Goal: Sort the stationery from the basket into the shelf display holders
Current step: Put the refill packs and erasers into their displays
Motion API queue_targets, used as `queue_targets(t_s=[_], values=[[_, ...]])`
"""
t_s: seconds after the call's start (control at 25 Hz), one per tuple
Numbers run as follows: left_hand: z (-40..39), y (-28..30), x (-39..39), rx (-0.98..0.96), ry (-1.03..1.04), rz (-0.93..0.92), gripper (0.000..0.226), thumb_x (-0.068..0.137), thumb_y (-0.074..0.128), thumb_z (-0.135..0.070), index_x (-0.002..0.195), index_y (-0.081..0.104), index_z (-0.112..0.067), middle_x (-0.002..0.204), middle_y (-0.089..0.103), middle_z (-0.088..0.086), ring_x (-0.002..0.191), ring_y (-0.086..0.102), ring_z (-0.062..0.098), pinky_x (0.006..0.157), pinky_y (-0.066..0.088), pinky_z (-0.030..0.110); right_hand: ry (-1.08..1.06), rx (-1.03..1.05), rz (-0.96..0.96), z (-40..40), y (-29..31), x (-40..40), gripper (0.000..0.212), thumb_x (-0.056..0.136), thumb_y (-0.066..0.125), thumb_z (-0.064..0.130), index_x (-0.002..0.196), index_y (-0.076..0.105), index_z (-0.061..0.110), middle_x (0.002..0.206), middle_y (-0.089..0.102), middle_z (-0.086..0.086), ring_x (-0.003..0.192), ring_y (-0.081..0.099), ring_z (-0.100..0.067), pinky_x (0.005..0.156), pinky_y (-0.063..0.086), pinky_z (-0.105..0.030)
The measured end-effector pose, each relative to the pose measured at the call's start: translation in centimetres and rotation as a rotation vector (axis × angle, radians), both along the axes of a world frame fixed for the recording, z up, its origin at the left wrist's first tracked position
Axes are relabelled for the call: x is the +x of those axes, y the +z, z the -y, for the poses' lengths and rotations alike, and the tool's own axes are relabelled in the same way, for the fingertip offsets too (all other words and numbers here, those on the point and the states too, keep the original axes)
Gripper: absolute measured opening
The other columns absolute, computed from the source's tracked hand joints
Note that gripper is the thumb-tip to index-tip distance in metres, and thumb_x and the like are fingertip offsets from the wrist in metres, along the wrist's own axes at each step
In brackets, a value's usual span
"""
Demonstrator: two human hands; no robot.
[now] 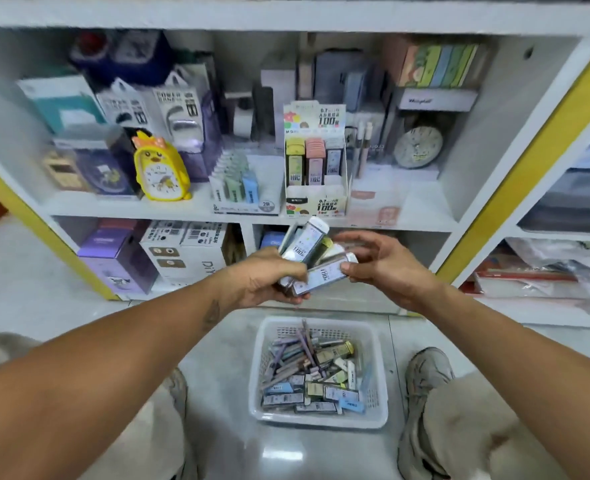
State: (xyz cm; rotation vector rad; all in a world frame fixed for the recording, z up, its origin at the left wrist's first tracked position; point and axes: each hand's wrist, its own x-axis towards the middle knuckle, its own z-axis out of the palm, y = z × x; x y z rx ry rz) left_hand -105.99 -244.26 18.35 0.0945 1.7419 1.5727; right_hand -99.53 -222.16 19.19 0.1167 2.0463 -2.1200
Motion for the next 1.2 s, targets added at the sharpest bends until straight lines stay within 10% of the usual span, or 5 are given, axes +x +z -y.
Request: queue_targets(t_s=[0.32,0.56,0.8,0.96,1.2], values=[[2.7,8.4,-0.9,0.111,0.192,-0.112,0.039,0.063,0.069,-0.001,0.101,0.065,0.002,0.081,0.071,0.019,0.075,0.072,0.028,0.059,0.057,0.035,0.236,0.341,-0.184,0.8,11.0,-3.2,0.05,0.088,0.066,-0.01,0.129,0.058,0.017,0.098,0.074,-0.02,0.08,0.065,-0.016,0.069,0.051,-0.024],[2.7,10.5,-3.8,0.174,0.314,-0.06,0.008,0.072,0.067,0.004,0.078,0.063,0.001,0.073,0.069,0.022,0.063,0.07,0.028,0.05,0.053,0.026,-0.029,0.536,-0.294,-1.4,16.3,-8.0,0.02,0.081,0.077,-0.003,0.094,0.072,0.011,0.078,0.076,-0.007,0.071,0.069,-0.017,0.059,0.053,-0.022],[-0.1,11.2,-6.9,0.195,0.367,-0.084,0.01,0.074,0.066,0.005,0.082,0.062,0.001,0.069,0.066,0.02,0.059,0.068,0.027,0.05,0.052,0.026,-0.246,1.133,-0.47,-1.8,13.5,-12.5,0.025,0.096,0.064,0.011,0.116,0.073,0.024,0.11,0.071,0.003,0.098,0.065,-0.016,0.079,0.048,-0.017],[-1.3,10.9,-8.0,0.201,0.405,-0.064,0.015,0.073,0.066,0.006,0.086,0.06,0.001,0.07,0.064,0.02,0.057,0.067,0.027,0.05,0.052,0.028,-0.147,1.239,-0.537,-1.7,11.5,-13.8,0.024,0.096,0.061,0.014,0.115,0.059,0.029,0.109,0.07,-0.012,0.098,0.064,-0.034,0.082,0.056,-0.044],[-1.9,11.3,-8.4,0.181,0.403,-0.067,0.016,0.073,0.066,0.007,0.087,0.06,0.002,0.068,0.064,0.02,0.056,0.066,0.028,0.05,0.052,0.028,-0.058,1.34,-0.567,-1.0,10.6,-14.5,0.016,0.092,0.066,0.017,0.107,0.067,0.025,0.103,0.074,-0.007,0.098,0.065,-0.033,0.08,0.055,-0.044]])
